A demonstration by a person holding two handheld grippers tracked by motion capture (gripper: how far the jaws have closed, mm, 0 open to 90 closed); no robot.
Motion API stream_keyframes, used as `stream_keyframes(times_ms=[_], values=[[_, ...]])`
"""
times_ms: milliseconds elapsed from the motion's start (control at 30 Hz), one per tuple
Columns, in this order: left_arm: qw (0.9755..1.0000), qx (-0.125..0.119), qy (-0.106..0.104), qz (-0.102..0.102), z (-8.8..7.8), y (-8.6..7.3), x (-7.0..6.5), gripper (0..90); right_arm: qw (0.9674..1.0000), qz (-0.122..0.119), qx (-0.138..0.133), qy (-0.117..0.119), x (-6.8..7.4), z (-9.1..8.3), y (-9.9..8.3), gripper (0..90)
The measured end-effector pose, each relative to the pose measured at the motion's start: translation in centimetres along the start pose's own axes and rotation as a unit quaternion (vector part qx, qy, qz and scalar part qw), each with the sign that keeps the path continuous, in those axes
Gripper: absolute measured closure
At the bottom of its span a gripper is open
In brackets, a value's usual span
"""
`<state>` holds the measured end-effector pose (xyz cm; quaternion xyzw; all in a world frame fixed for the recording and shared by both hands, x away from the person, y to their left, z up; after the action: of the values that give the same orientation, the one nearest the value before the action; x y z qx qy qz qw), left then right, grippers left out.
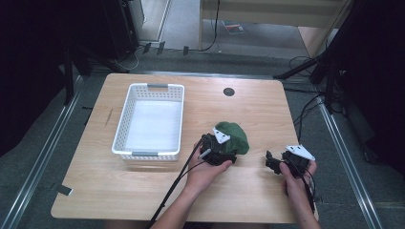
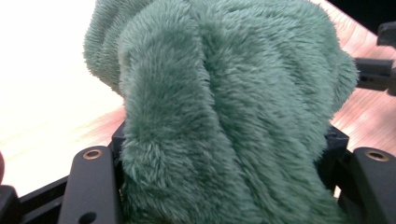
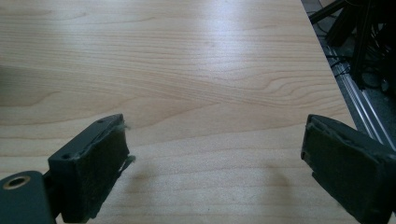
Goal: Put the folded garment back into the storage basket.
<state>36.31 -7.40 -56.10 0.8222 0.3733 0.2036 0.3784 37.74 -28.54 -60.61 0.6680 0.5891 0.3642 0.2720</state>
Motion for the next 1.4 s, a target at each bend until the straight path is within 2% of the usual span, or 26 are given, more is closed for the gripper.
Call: stream_keyframes(times_ms=[400, 733, 1100, 1200, 1300, 1367, 1400], values=[[0.9995, -0.028, 0.004, -0.012, -2.8, 1.3, 1.9, 33.9, 1.0000, -0.001, 0.000, 0.000, 0.0, 0.0, 0.0, 7.7], [0.9979, -0.053, 0.013, -0.036, -5.1, 2.2, 4.2, 34.0, 1.0000, -0.002, -0.002, 0.000, 0.0, 0.0, 0.0, 7.7], [0.9947, -0.081, 0.032, -0.054, -8.0, 3.1, 7.1, 34.1, 1.0000, -0.002, 0.000, 0.000, 0.0, 0.1, 0.0, 7.8], [0.9941, -0.082, 0.045, -0.056, -8.7, 2.9, 8.3, 34.1, 1.0000, -0.001, 0.001, 0.000, 0.0, 0.1, 0.0, 7.8], [0.9936, -0.082, 0.053, -0.057, -9.1, 2.8, 9.0, 34.1, 1.0000, -0.002, 0.001, 0.000, 0.0, 0.1, 0.0, 7.9], [0.9928, -0.082, 0.062, -0.061, -9.7, 2.5, 10.0, 34.1, 1.0000, -0.001, 0.002, 0.000, 0.0, 0.0, 0.0, 7.9], [0.9928, -0.082, 0.062, -0.061, -9.7, 2.5, 10.0, 34.1, 1.0000, -0.001, 0.002, 0.000, 0.0, 0.0, 0.0, 7.9]])
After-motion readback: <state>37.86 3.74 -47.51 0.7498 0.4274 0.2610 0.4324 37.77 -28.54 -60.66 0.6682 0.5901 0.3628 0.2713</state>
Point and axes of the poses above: each handheld gripper's, and its own axes: z roughly forward along the jaws, y roughly out of its top, x roughly to its left, the point moved 10 cm from there along z, roughly forward along the jaws, and after that the axes turned 13 degrees about z, right-handed, at the moved point
